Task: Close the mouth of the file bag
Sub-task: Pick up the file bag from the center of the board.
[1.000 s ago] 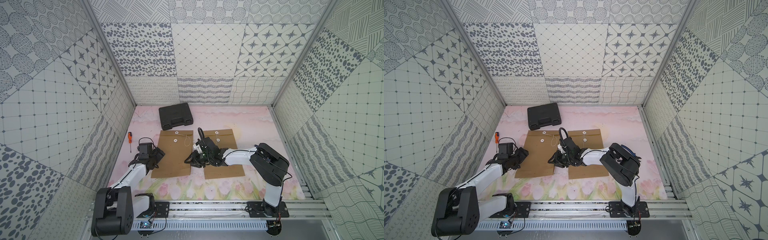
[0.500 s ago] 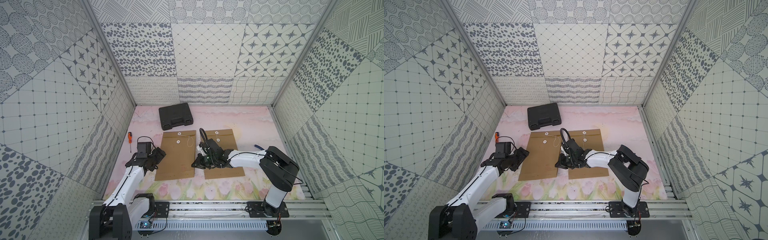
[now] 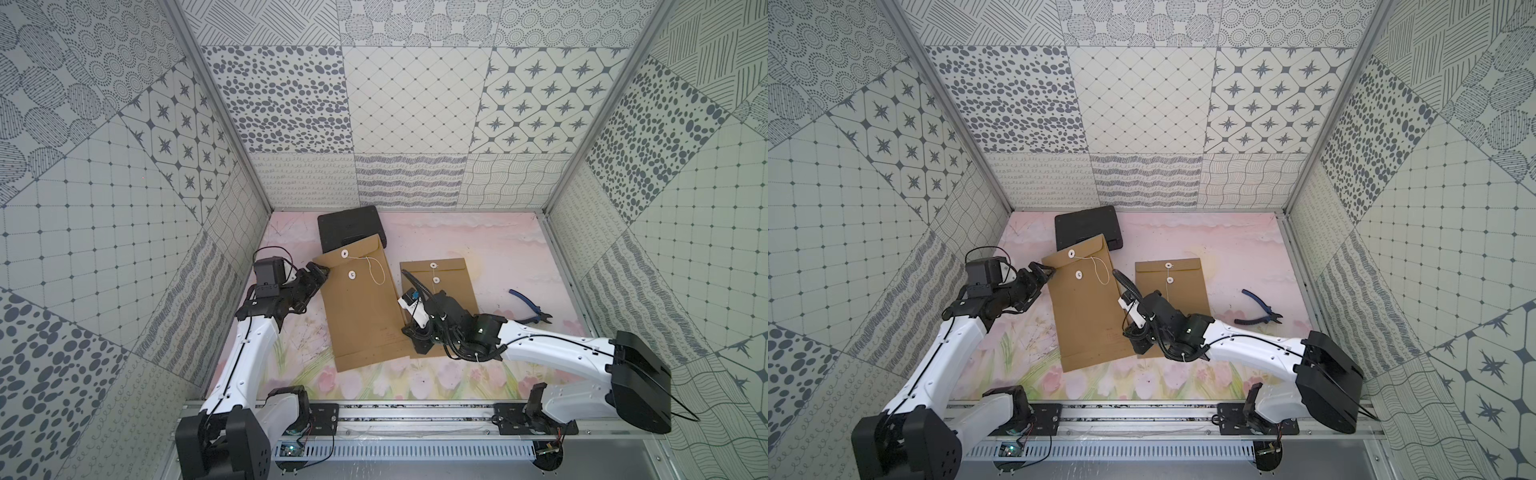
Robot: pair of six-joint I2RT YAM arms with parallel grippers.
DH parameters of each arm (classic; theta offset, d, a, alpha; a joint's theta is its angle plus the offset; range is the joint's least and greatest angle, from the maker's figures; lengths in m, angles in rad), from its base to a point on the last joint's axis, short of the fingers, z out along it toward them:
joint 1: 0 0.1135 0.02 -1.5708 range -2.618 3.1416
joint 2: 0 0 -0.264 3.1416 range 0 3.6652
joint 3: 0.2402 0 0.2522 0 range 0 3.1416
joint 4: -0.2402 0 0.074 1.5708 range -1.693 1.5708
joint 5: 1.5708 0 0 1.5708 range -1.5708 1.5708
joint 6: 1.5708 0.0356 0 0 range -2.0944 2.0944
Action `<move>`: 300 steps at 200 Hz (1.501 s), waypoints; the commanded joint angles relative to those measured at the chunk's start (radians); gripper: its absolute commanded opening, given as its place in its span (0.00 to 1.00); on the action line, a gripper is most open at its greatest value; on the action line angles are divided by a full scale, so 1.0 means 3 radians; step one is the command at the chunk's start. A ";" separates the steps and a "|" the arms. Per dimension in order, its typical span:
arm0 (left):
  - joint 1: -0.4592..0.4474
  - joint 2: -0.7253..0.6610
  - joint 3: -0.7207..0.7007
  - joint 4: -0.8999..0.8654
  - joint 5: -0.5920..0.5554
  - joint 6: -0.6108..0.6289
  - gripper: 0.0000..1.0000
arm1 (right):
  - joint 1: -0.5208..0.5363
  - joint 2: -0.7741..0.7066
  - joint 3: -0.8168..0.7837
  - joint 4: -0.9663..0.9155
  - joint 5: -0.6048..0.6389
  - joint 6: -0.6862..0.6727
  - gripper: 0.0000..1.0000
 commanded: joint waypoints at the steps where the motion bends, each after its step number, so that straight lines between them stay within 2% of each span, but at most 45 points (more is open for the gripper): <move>1: 0.0173 0.0012 0.0040 0.0847 0.0678 -0.0030 0.94 | -0.0057 -0.0241 -0.0222 0.0504 0.0256 -0.0536 0.00; 14: 0.0210 0.0024 -0.0019 0.1295 0.0906 -0.0209 0.94 | -0.0173 -0.0294 -0.0288 0.0655 0.0072 -0.0515 0.00; 35: 0.0209 0.0093 -0.0121 0.1851 0.1162 -0.0365 0.94 | -0.0438 -0.0314 -0.0348 0.0894 -0.0444 -0.0351 0.00; 68: 0.0163 0.0460 -0.0417 0.2987 0.1209 -0.0522 0.80 | -0.0797 -0.0109 -0.0441 0.1321 -0.1124 -0.0452 0.00; 85: 0.0147 0.0744 -0.0434 0.3372 0.1307 -0.0516 0.78 | -0.1026 0.0024 -0.0433 0.1505 -0.1509 -0.0340 0.00; 102: 0.0094 0.0940 -0.0465 0.3694 0.1407 -0.0323 0.78 | -0.1039 0.0067 -0.0438 0.1491 -0.1497 -0.0579 0.00; 122: -0.0026 0.1208 -0.0325 0.3740 0.1574 -0.0114 0.78 | -0.1046 0.0073 -0.0433 0.1361 -0.1285 -0.0835 0.00; 155: -0.0093 0.1646 -0.0198 0.4178 0.1949 -0.0242 0.77 | -0.1103 -0.0017 -0.0454 0.1396 -0.1239 -0.0903 0.00; 165: -0.0092 0.1687 -0.0177 0.4050 0.1985 -0.0086 0.76 | -0.1117 -0.0019 -0.0443 0.1378 -0.1276 -0.0916 0.00; 178: -0.0097 0.1680 -0.0125 0.3629 0.2004 0.0401 0.78 | -0.1121 -0.0010 -0.0431 0.1344 -0.1312 -0.0929 0.00; 191: -0.0127 0.1738 -0.0071 0.3519 0.2103 0.0635 0.80 | -0.1132 0.0008 -0.0431 0.1337 -0.1400 -0.0929 0.00; 200: -0.0150 0.1819 -0.0021 0.3620 0.2228 0.0604 0.80 | -0.1137 0.0022 -0.0430 0.1335 -0.1461 -0.0918 0.00; 211: -0.0176 0.1929 -0.0008 0.4018 0.2369 0.0350 0.78 | -0.1154 0.0037 -0.0426 0.1340 -0.1520 -0.0892 0.00; 223: -0.0197 0.2076 -0.0039 0.4692 0.2507 -0.0109 0.73 | -0.1183 0.0054 -0.0426 0.1339 -0.1571 -0.0872 0.00; 234: -0.0211 0.2237 -0.0034 0.5320 0.2631 -0.0584 0.61 | -0.1214 0.0059 -0.0421 0.1334 -0.1589 -0.0845 0.00; 250: -0.0154 0.2404 0.0030 0.5768 0.2718 -0.1083 0.49 | -0.1242 0.0050 -0.0374 0.1238 -0.1620 -0.0853 0.00; 262: -0.0105 0.2379 0.0045 0.5771 0.2779 -0.1133 0.37 | -0.1273 0.0032 -0.0359 0.1168 -0.1631 -0.0842 0.00; 300: -0.0066 0.2181 0.0042 0.5767 0.2850 -0.1163 0.16 | -0.1327 0.0084 -0.0264 0.0996 -0.1682 -0.0797 0.00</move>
